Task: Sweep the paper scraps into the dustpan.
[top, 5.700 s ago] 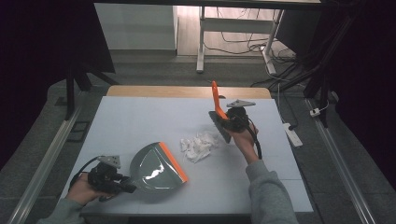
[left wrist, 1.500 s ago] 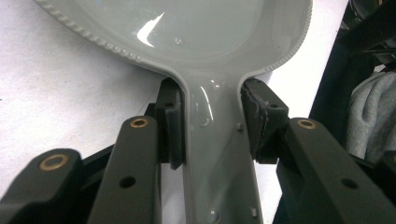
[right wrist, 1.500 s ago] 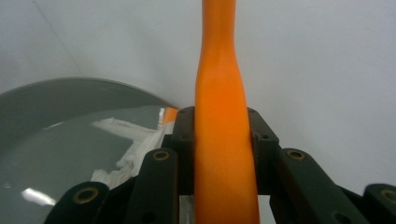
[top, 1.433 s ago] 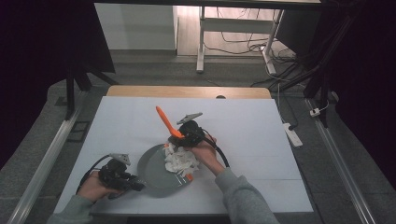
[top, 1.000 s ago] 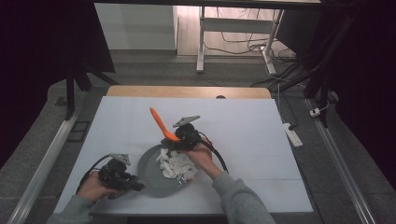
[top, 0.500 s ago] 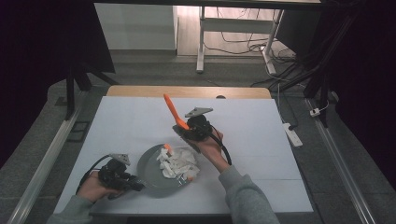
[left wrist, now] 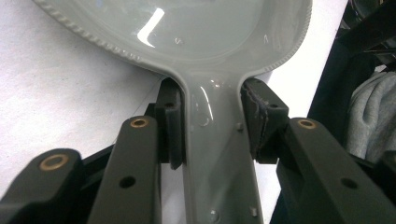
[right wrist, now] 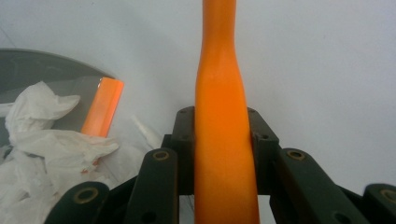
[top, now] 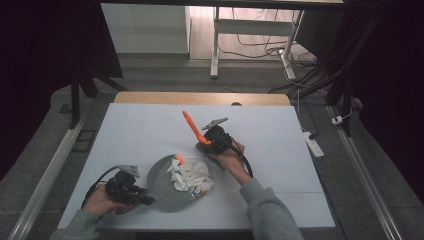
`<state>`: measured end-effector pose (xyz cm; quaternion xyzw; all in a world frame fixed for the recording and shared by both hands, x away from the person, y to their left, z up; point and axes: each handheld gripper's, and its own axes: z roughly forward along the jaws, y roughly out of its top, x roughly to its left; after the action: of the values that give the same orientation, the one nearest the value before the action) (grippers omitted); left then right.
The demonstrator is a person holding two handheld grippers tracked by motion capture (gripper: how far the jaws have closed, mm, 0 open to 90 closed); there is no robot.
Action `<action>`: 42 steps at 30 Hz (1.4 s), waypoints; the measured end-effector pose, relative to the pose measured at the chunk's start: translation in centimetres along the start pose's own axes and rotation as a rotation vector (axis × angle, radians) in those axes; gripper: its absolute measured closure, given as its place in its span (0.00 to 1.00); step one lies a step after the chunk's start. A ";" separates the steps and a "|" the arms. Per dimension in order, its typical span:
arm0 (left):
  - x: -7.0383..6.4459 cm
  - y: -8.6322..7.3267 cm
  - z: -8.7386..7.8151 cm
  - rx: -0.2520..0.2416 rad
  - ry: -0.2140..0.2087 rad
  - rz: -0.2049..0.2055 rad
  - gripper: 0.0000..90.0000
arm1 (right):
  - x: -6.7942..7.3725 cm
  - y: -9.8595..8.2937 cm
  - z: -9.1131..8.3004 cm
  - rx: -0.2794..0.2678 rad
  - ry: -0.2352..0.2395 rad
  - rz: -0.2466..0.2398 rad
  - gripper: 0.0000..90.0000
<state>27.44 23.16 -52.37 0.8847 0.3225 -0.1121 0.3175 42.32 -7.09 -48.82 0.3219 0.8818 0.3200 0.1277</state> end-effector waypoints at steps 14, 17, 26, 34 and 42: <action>0.0 -0.1 0.0 0.001 -0.003 -0.005 0.69 | 6.9 1.9 1.4 -0.025 0.134 -0.070 0.78; 0.0 0.0 0.0 0.001 -0.002 -0.004 0.69 | 7.4 2.2 1.1 -0.050 0.204 -0.046 0.78; 0.0 -0.1 0.0 -0.001 -0.001 -0.004 0.69 | 7.2 3.0 -2.0 -0.160 0.171 -0.059 0.78; 0.0 -0.1 0.0 0.002 -0.003 -0.006 0.69 | 4.4 1.8 -4.6 -0.203 0.104 -0.009 0.78; 0.0 -0.1 0.1 0.000 -0.007 -0.009 0.69 | 2.3 -1.8 -6.5 -0.190 0.050 0.075 0.78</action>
<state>27.38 23.20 -52.50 0.8828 0.3255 -0.1165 0.3180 36.93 -9.81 -45.10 0.3332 0.8378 0.4147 0.1232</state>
